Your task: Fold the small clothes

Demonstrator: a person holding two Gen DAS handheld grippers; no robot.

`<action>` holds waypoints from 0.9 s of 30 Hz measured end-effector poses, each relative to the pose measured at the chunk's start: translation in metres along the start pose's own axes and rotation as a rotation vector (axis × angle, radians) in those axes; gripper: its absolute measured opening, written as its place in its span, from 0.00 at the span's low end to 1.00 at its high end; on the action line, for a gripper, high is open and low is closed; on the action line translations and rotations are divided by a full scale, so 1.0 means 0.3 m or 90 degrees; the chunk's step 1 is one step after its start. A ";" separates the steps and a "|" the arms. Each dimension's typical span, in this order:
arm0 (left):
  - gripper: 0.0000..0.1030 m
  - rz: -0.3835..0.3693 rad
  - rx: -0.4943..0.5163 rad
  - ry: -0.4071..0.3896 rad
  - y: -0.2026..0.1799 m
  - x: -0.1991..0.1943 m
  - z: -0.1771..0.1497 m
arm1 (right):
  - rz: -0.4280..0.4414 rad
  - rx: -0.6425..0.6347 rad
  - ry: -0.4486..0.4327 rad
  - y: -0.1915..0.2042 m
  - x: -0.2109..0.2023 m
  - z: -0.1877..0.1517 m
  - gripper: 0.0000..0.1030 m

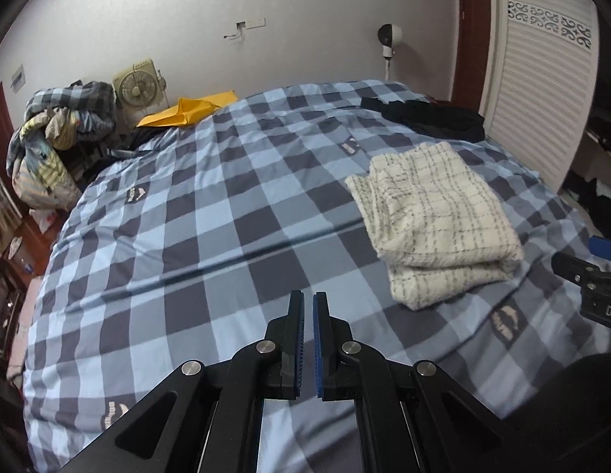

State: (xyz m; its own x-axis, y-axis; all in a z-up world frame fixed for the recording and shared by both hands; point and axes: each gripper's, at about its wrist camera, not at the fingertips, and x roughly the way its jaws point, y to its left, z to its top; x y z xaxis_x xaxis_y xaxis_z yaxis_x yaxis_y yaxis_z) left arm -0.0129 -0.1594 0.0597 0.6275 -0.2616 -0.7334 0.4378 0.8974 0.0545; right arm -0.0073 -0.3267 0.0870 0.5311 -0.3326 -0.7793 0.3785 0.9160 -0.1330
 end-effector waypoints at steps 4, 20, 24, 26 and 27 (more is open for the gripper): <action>0.03 -0.014 -0.011 0.028 0.015 0.065 -0.043 | -0.019 -0.002 -0.008 0.012 0.039 -0.053 0.70; 0.03 -0.028 -0.034 -0.001 0.036 0.049 -0.052 | -0.015 -0.063 -0.026 0.091 0.043 -0.083 0.70; 0.03 -0.030 -0.035 -0.010 0.036 0.042 -0.043 | -0.013 -0.057 -0.027 0.082 0.037 -0.082 0.70; 0.03 -0.033 -0.035 -0.012 0.037 0.039 -0.039 | -0.008 -0.051 -0.026 0.082 0.046 -0.081 0.70; 0.03 -0.033 -0.035 -0.013 0.037 0.038 -0.037 | -0.007 -0.048 -0.025 0.078 0.048 -0.079 0.70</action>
State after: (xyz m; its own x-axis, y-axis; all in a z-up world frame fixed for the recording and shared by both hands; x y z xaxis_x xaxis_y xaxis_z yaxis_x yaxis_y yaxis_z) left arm -0.0081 -0.1486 0.0445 0.6188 -0.3144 -0.7199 0.4342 0.9006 -0.0201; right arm -0.0089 -0.3048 0.0581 0.5577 -0.3495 -0.7529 0.3273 0.9261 -0.1875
